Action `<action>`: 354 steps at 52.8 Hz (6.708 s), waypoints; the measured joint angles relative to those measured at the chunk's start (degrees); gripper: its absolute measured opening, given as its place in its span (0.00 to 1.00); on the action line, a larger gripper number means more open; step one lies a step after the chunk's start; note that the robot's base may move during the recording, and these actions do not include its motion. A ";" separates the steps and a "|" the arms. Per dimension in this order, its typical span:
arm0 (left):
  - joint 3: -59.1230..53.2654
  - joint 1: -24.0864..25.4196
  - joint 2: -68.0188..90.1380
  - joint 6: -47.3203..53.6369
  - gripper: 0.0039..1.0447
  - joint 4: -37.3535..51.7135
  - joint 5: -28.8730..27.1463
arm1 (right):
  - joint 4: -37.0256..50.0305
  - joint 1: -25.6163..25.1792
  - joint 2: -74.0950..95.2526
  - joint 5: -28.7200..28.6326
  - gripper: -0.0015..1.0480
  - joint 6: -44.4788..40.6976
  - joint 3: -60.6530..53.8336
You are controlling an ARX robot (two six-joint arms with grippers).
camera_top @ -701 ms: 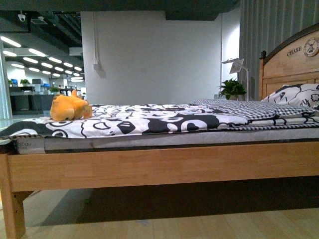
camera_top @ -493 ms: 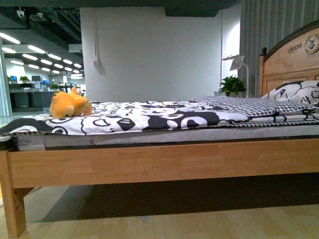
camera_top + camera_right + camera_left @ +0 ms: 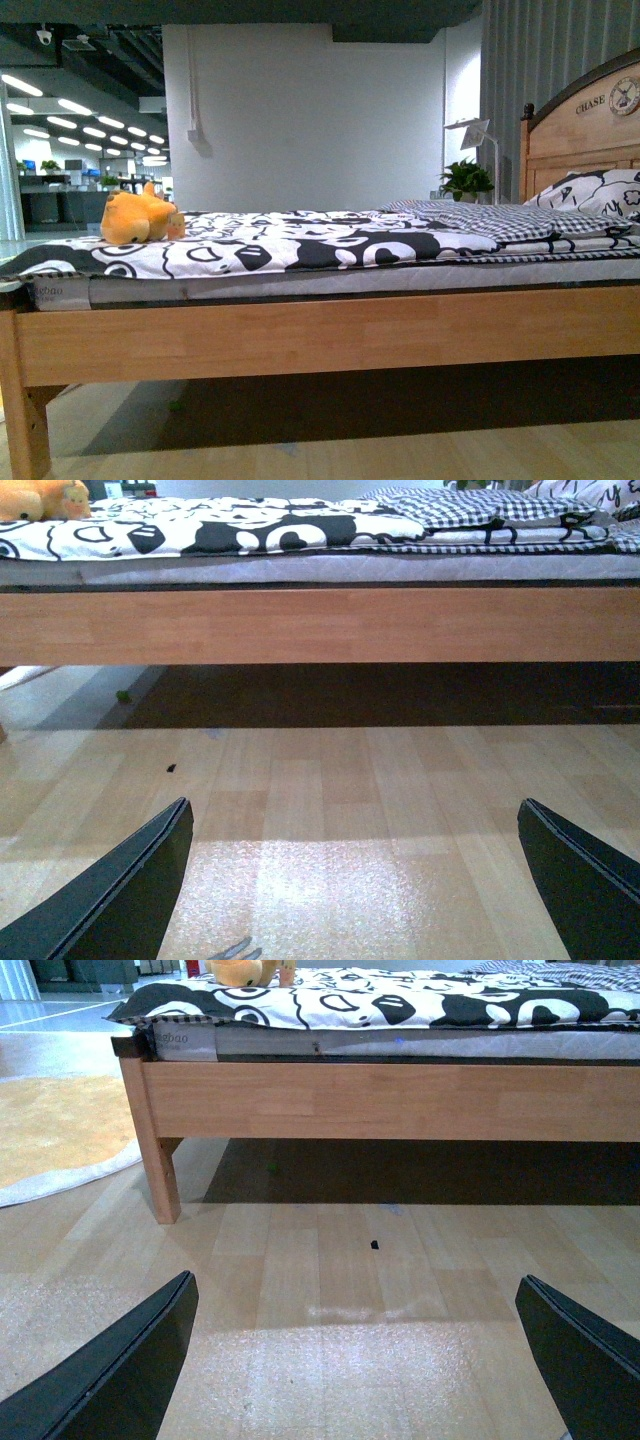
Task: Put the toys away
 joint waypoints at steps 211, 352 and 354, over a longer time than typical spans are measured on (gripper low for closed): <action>-0.02 -0.02 -0.07 0.00 0.94 0.00 -0.02 | 0.00 0.00 0.04 0.00 0.94 0.00 0.00; -0.02 -0.11 -0.13 0.04 0.94 0.07 -0.04 | 40.54 7.45 67.47 19.28 0.94 10.73 27.56; -0.02 -0.11 -0.13 0.02 0.94 0.07 -0.04 | 41.33 8.00 69.37 19.93 0.94 10.67 28.98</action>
